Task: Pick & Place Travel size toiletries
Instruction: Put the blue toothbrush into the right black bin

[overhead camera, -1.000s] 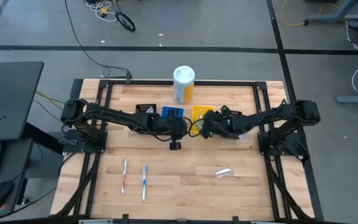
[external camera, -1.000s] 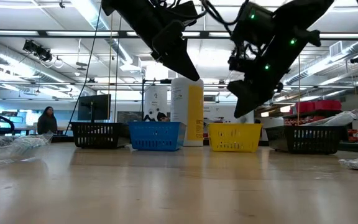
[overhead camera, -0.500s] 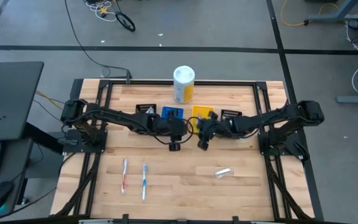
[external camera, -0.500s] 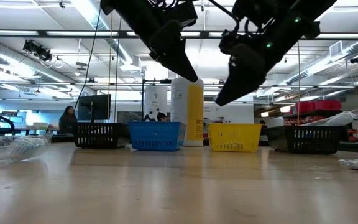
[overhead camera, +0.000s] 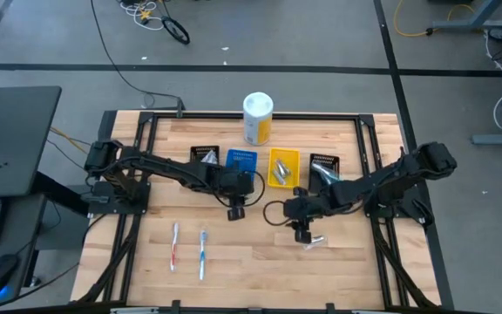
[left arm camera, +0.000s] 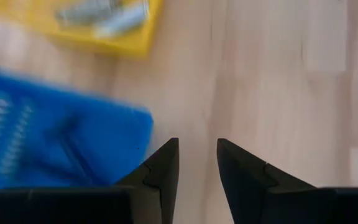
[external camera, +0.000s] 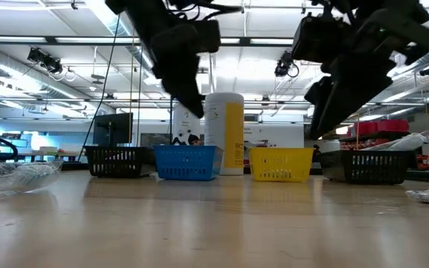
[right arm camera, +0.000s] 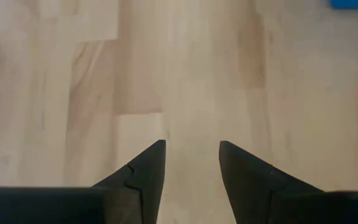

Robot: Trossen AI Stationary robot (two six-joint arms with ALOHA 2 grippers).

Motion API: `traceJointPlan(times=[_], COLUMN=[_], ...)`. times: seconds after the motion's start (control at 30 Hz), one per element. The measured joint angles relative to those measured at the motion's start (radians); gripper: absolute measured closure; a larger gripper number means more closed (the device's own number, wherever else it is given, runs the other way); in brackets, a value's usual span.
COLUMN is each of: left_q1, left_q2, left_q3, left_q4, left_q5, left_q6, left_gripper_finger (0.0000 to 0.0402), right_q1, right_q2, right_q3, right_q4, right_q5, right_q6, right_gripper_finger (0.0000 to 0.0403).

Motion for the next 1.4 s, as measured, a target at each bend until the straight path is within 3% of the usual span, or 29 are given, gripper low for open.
traceJointPlan(times=[0.13,0.3,0.67,0.9,1.07,1.27,1.4], left_q1=[-0.046,-0.144,-0.388,-0.469,-0.503,-0.51,-0.506], left_q2=[0.0,-0.001,-0.002,-0.002,-0.002,-0.009,-0.007], left_q3=[0.0,-0.008,-0.09,-0.161,-0.25,-0.352,-0.36], left_q4=[-0.159,-0.298,-0.294,-0.146,-0.126,-0.004,-0.002], left_q5=[0.031,0.065,0.181,0.14,0.115,0.063,0.006], left_q6=[-0.278,-0.6,-1.174,-1.349,-1.481,-1.458,-1.419], left_gripper_finger=[0.0285,0.0285,0.0285,0.0285,0.0285,0.0288,0.0322], right_q1=[0.028,0.034,0.033,0.033,0.033,0.033,0.033], right_q2=[0.0,0.0,0.0,0.0,0.0,0.0,0.001], right_q3=[0.0,0.0,0.0,0.0,0.0,0.0,0.0], right_q4=[0.01,0.093,0.232,0.27,0.278,0.303,0.33], right_q5=[0.012,0.111,0.14,0.142,0.142,0.141,0.142], right_q6=[0.018,0.024,-0.062,-0.062,-0.062,-0.071,-0.105], right_gripper_finger=[0.0243,0.0243,0.0243,0.0243,0.0243,0.0243,0.0243])
